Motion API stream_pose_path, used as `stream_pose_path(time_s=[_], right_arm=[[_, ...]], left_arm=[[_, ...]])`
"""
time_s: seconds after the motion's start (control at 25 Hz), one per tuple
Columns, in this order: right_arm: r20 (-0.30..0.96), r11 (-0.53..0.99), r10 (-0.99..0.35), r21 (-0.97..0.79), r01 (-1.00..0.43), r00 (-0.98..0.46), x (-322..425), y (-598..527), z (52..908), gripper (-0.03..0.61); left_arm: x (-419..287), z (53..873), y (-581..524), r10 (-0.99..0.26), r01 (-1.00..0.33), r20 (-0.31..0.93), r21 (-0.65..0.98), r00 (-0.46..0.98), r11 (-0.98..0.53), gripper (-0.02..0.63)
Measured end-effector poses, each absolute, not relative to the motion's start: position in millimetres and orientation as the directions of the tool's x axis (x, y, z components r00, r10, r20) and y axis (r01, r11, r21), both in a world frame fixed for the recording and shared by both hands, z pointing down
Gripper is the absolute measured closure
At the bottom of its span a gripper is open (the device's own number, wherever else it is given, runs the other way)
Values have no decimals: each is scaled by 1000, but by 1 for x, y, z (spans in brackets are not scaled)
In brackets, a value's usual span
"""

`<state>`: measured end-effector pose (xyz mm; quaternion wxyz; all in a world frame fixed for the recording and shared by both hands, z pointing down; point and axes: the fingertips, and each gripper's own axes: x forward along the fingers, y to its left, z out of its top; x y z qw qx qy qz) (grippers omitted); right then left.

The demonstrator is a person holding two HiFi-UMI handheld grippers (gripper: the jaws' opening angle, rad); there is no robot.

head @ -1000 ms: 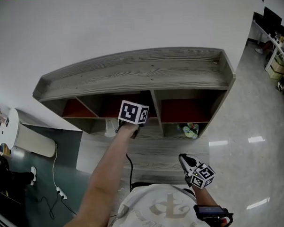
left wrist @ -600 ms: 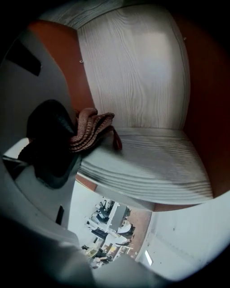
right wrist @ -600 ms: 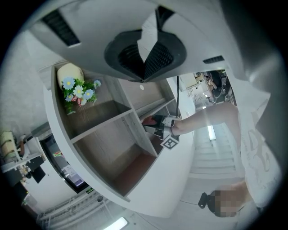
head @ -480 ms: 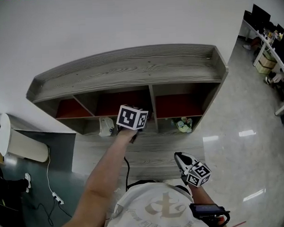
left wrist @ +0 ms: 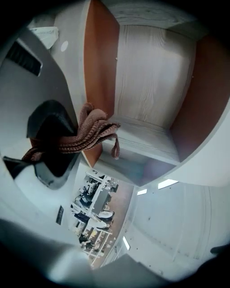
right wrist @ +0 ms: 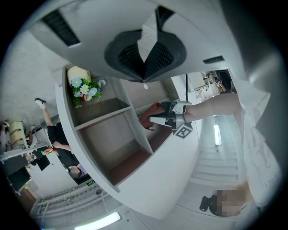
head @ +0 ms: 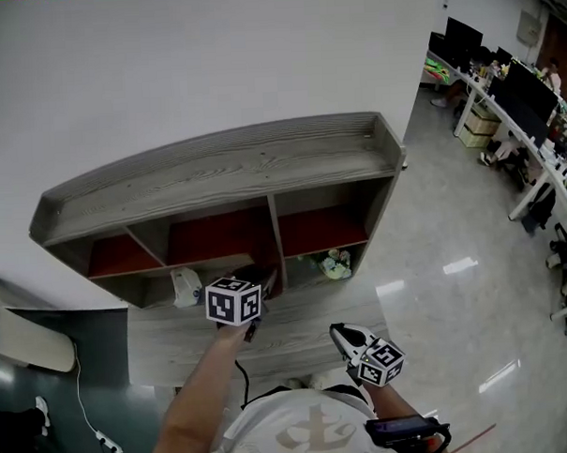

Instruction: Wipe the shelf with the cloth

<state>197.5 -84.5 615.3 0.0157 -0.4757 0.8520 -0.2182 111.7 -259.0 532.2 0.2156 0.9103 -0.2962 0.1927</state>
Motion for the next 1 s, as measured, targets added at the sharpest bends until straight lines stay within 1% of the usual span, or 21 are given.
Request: stream_pose_path(time_s=[0.32, 0.64, 0.84, 1.0], right_arm=[[195, 439, -824, -371, -818, -531, 189, -67, 616, 574], [168, 419, -847, -372, -828, -504, 215, -74, 615, 574], [159, 448, -832, -370, -814, -531, 238, -77, 614, 574], [153, 476, -817, -366, -800, -556, 266, -77, 609, 574]], left_arm=[[120, 537, -211, -428, -572, 461, 233, 777, -787, 546], [151, 524, -194, -424, -542, 452, 167, 785, -824, 546], [173, 525, -206, -479, -588, 466, 115, 744, -801, 546], [192, 532, -221, -553, -666, 505, 60, 663, -744, 546]])
